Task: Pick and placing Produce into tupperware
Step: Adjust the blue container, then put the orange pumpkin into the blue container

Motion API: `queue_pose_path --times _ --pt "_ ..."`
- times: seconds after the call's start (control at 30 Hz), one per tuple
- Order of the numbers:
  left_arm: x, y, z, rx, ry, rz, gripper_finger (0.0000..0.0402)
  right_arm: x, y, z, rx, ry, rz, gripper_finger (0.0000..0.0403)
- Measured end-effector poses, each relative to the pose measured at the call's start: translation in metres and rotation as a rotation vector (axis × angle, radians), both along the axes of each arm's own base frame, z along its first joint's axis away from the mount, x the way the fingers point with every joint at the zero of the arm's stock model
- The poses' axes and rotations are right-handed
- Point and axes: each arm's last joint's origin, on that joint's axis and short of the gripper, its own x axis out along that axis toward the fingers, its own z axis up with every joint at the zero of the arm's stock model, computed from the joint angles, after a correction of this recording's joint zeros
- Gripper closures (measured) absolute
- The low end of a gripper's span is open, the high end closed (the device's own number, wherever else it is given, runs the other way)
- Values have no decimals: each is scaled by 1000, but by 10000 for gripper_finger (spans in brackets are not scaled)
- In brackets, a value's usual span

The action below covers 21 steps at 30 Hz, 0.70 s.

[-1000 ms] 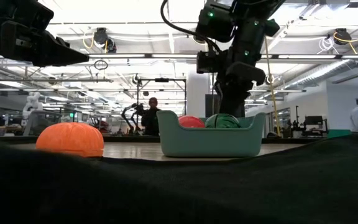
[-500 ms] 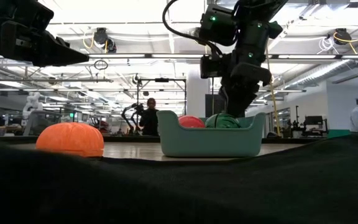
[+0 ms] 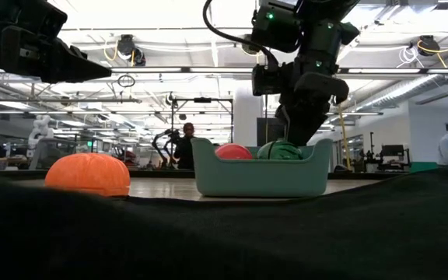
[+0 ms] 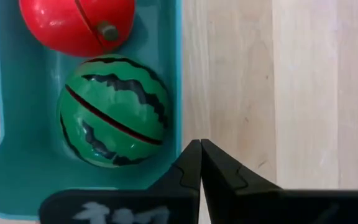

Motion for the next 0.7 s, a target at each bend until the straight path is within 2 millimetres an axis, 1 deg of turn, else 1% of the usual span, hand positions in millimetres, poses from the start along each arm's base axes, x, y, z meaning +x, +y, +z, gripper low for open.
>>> queue_pose_path --times 0.17,0.43,0.6,0.7 --pt "0 0 0 0 0 0 376 0 -3 0 -11 -2 -16 403" --pt "0 0 0 -1 1 0 376 1 -15 1 -20 -17 -37 403" --pt "0 0 0 -1 3 0 376 -2 -23 13 -58 -58 -44 403" --pt "0 0 0 -2 3 0 376 -7 -26 28 -73 -108 -40 403"
